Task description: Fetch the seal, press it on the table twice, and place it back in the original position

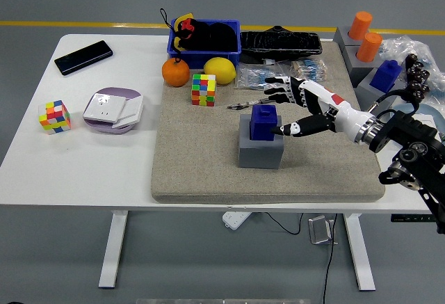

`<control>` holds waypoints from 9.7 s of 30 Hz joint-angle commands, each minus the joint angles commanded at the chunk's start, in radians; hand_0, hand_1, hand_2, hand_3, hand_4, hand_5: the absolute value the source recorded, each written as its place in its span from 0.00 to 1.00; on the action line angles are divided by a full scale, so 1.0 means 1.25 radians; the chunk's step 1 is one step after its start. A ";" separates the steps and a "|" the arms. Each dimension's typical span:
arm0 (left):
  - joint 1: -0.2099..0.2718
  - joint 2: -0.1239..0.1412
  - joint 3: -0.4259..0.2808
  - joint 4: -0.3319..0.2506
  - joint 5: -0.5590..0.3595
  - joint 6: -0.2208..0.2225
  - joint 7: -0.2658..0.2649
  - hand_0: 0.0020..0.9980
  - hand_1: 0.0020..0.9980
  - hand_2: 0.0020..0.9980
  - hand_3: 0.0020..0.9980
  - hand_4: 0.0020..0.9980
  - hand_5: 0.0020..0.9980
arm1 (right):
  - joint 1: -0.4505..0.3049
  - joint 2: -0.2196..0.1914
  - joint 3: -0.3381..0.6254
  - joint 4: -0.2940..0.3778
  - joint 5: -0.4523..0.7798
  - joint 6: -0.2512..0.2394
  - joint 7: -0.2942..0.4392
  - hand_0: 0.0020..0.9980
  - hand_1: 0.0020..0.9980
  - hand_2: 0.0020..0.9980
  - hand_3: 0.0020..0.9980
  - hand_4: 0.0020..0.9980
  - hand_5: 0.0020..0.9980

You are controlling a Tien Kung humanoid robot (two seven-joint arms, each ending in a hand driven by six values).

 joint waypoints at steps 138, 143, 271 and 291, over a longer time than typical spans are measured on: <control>0.011 -0.018 -0.021 0.002 0.009 -0.004 -0.003 0.72 0.70 0.68 0.76 0.71 0.24 | -0.099 -0.041 0.041 -0.171 0.009 -0.093 0.034 0.60 0.47 0.48 0.53 0.76 0.00; 0.011 -0.019 -0.026 0.003 0.011 -0.005 -0.003 0.72 0.70 0.68 0.76 0.71 0.24 | -0.101 -0.042 0.043 -0.165 0.008 -0.092 0.034 0.60 0.47 0.48 0.53 0.76 0.00; -0.002 -0.014 -0.009 0.002 0.006 -0.008 -0.001 0.72 0.70 0.68 0.76 0.72 0.24 | 0.090 0.033 -0.135 -0.119 0.000 -0.038 0.055 0.86 0.86 0.86 0.88 1.00 0.06; 0.000 -0.014 -0.018 0.004 0.008 -0.010 0.001 0.72 0.70 0.68 0.76 0.72 0.24 | 0.057 -0.038 -0.018 -0.044 -0.077 0.019 0.017 0.99 0.97 0.97 1.00 1.00 0.40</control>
